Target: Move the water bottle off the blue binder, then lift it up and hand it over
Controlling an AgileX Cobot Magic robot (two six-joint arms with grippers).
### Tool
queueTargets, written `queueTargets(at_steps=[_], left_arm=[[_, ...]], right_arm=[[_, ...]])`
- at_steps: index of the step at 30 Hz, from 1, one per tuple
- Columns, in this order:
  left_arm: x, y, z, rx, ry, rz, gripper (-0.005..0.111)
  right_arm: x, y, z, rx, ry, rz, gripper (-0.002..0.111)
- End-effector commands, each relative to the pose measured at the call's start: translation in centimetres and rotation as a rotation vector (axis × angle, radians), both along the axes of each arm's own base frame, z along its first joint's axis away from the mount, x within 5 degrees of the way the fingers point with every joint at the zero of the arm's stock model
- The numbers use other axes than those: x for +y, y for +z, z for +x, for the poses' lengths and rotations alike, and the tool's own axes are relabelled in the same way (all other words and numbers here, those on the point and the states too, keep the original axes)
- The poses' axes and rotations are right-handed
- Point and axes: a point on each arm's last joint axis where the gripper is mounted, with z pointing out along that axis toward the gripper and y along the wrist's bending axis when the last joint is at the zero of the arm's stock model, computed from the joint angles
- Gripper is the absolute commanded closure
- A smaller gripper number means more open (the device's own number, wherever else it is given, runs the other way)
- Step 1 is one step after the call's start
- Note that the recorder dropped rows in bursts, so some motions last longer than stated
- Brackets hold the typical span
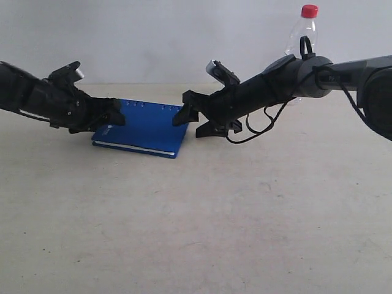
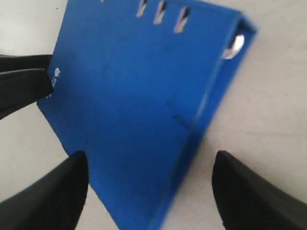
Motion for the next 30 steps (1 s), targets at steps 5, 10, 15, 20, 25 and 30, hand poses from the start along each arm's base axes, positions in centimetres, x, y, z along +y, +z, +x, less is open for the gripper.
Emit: queueTargets(at_steps=[5,10,15,20,25,30], left_arm=[[-3.9,4.0,-0.9,-0.256,-0.356,-0.468,0.061],[-4.1,4.9,-1.1,-0.296,-0.387,-0.553,0.095],[-4.2,4.6,-1.4,-0.28,-0.426,-0.531,0.102],[-3.9,3.9,-2.0,-0.245,-0.508,-0.444,0.102],[-2.1,3.6,-2.0,-0.238,-0.498,-0.344,0.102],[-0.2,5.6,-2.6,-0.295,-0.566,-0.214,0.102]], right_arm=[[0.1,0.1,-0.4,0.011,0.059,0.009,0.042],[0.1,0.1,-0.5,0.015,0.067,0.01,0.042],[0.2,0.1,-0.8,0.017,0.108,0.015,0.042],[0.0,-0.1,-2.0,-0.026,0.31,-0.03,0.042],[-1.5,0.0,-4.0,-0.03,0.608,-0.206,0.042],[-3.7,-0.4,-4.9,0.033,0.673,-0.493,0.042]])
